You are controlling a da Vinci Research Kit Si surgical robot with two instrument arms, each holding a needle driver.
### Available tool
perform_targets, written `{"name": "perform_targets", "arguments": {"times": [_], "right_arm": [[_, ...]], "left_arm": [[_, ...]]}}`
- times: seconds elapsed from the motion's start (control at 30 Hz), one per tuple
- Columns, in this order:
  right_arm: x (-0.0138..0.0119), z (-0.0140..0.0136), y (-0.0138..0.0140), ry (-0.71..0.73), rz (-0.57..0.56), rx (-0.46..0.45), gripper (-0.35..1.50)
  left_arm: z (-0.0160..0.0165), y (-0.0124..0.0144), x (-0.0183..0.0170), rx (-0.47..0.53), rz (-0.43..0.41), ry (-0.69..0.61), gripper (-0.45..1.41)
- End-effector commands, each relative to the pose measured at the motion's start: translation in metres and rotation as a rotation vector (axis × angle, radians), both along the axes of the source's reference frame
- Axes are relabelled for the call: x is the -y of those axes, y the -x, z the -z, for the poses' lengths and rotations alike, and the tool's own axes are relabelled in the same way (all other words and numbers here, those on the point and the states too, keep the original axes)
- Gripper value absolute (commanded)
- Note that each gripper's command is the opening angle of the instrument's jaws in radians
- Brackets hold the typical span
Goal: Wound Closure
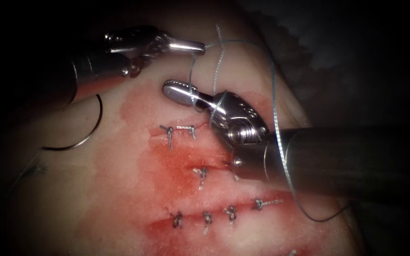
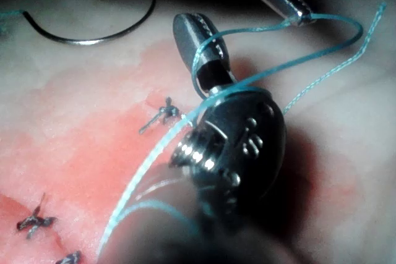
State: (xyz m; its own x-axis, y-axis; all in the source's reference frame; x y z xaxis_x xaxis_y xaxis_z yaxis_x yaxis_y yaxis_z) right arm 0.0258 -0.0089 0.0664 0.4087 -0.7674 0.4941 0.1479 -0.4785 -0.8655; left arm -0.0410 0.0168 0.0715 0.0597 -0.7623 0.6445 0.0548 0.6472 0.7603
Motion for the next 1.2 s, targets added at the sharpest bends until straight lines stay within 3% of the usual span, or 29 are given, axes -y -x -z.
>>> {"name": "perform_targets", "arguments": {"times": [0.03,0.13,0.37,0.53,0.6,0.67,0.7,0.77,1.0,1.2], "right_arm": [[-0.0003,-0.0002,-0.0010,0.005,-0.010,-0.019,-0.06],[-0.0007,0.0003,-0.0009,-0.005,-0.025,-0.051,-0.08],[-0.0020,0.0013,0.0002,-0.065,-0.167,0.007,0.05],[-0.0027,0.0015,0.0012,-0.091,-0.257,0.046,0.27],[-0.0028,0.0015,0.0016,-0.091,-0.288,0.063,0.56],[-0.0029,0.0014,0.0018,-0.101,-0.300,0.107,0.59],[-0.0027,0.0013,0.0021,-0.122,-0.302,0.180,0.59],[-0.0026,0.0012,0.0023,-0.163,-0.314,0.235,0.47],[-0.0026,0.0011,0.0030,-0.214,-0.409,0.276,0.47],[-0.0019,0.0001,0.0031,-0.237,-0.381,0.292,0.39]], "left_arm": [[-0.0003,0.0005,-0.0011,-0.002,0.002,0.010,-0.45],[-0.0007,0.0006,-0.0004,-0.012,0.005,0.004,-0.45],[-0.0001,-0.0009,0.0017,-0.028,-0.005,0.011,-0.45],[0.0002,-0.0021,0.0023,-0.028,-0.016,0.012,-0.45],[0.0003,-0.0025,0.0024,-0.028,-0.023,0.011,-0.45],[0.0006,-0.0029,0.0023,-0.028,-0.018,0.011,-0.45],[0.0009,-0.0032,0.0022,-0.027,-0.016,0.008,-0.45],[0.0012,-0.0034,0.0021,-0.027,-0.014,0.006,-0.45],[0.0023,-0.0033,0.0025,-0.026,-0.009,0.000,-0.45],[0.0044,-0.0031,0.0017,-0.028,0.012,-0.011,-0.45]]}}
